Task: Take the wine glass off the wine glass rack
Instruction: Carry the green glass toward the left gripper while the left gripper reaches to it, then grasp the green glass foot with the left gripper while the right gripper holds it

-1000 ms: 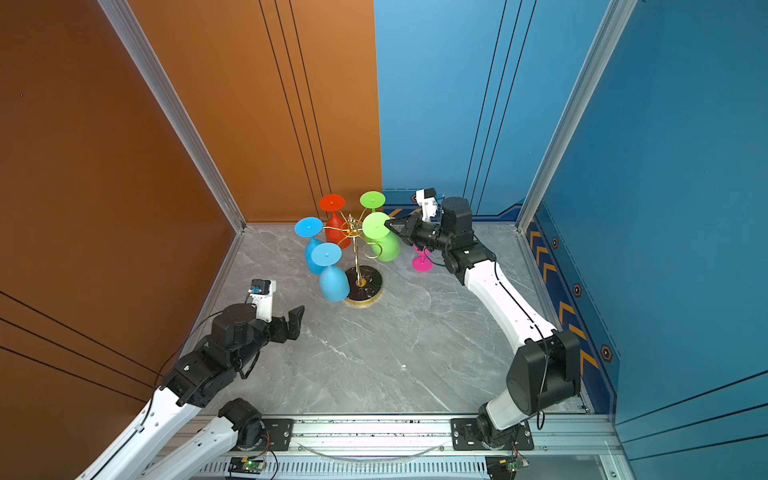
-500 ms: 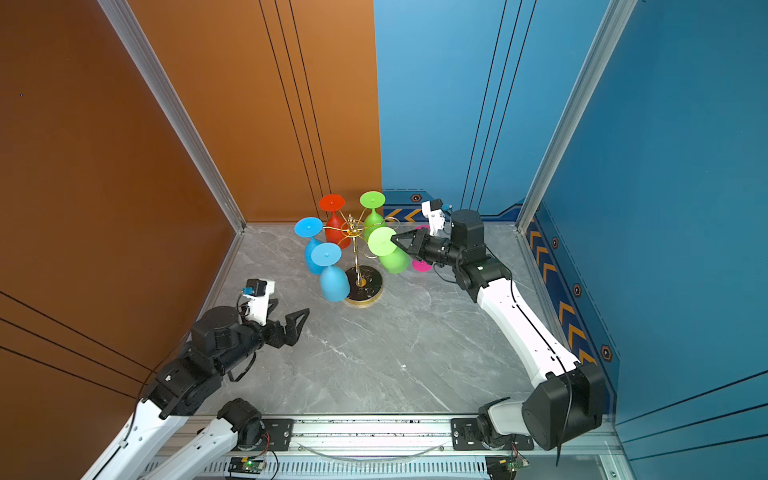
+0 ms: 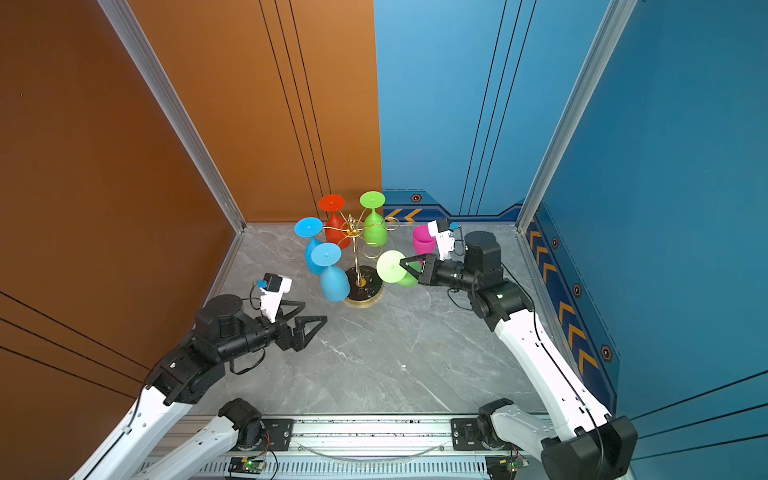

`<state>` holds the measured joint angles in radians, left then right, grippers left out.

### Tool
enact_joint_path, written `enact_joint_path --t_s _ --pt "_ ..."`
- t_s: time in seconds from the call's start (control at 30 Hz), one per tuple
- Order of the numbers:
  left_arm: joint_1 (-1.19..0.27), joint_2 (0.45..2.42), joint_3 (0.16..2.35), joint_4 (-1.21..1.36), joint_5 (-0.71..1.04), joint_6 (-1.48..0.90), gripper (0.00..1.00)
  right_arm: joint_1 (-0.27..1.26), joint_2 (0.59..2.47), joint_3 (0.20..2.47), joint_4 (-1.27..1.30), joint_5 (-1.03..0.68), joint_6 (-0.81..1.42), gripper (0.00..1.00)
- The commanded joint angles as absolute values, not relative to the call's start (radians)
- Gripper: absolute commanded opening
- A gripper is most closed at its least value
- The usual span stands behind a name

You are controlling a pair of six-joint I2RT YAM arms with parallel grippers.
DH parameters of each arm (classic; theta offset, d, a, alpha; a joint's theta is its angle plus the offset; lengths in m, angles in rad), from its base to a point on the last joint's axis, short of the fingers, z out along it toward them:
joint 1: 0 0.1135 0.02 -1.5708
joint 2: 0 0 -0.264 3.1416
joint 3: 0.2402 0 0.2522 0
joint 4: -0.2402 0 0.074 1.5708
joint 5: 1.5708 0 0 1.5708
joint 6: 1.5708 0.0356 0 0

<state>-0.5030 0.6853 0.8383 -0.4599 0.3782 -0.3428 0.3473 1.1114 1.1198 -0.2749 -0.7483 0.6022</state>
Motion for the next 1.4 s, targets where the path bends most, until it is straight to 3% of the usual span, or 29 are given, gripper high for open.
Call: enact_joint_path --t_s 0.0,0.5,0.93,1.37 --pt "-0.493 0.716 0.873 -0.408 0.519 -0.406 0.99 0.381 1.069 1.077 -0.346 -0.76 0.497 0.0" --pt "-0.486 0.775 0.809 -0.105 0.824 -0.61 0.87 0.633 1.003 0.988 -0.301 -0.753 0.389 0.0" --pt "-0.485 0.82 0.782 -0.063 0.919 -0.655 0.65 0.735 1.038 0.965 -0.103 -0.714 0.429 0.0" --pt "-0.49 0.821 0.767 -0.06 0.967 -0.646 0.31 0.735 1.084 0.969 -0.045 -0.693 0.462 0.0"
